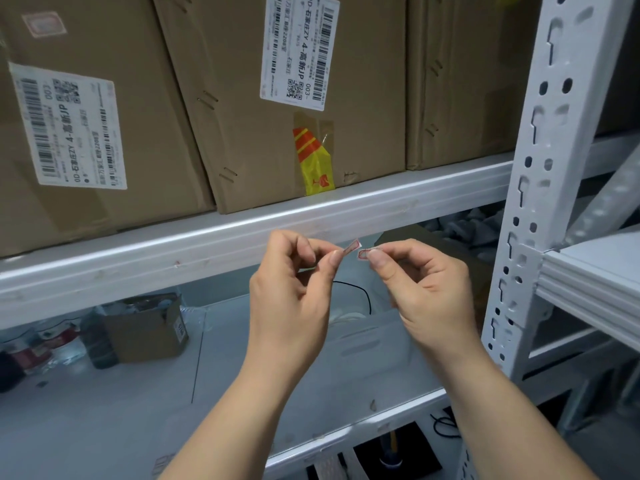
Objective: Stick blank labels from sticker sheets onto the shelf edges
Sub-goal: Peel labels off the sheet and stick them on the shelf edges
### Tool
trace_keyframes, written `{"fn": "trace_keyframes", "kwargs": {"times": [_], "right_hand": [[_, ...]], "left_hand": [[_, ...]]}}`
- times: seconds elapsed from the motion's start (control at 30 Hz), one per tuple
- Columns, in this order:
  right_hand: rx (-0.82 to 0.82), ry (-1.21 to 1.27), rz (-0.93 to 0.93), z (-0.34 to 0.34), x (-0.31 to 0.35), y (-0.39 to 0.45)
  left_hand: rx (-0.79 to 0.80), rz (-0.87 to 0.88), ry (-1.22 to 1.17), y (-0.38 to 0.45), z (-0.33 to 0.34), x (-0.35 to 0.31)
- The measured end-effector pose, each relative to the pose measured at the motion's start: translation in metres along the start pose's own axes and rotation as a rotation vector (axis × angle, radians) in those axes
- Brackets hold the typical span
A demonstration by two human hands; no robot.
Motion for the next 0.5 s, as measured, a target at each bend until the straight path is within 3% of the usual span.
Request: {"fn": "trace_keyframes", "kwargs": {"times": [0.5], "right_hand": [[0.144, -0.204, -0.063, 0.053, 0.014, -0.006]], "left_hand": [[-0.010, 0.007, -0.007, -0.020, -0.047, 0.009]]}}
Point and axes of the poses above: each hand's wrist, its own y-axis towards the middle knuckle, its own z-axis out of the palm, x = y × z, the point moved 1 cm from there along y, towards the middle knuckle, and after that the axes turned 9 degrees about x, right-handed, at the moved point
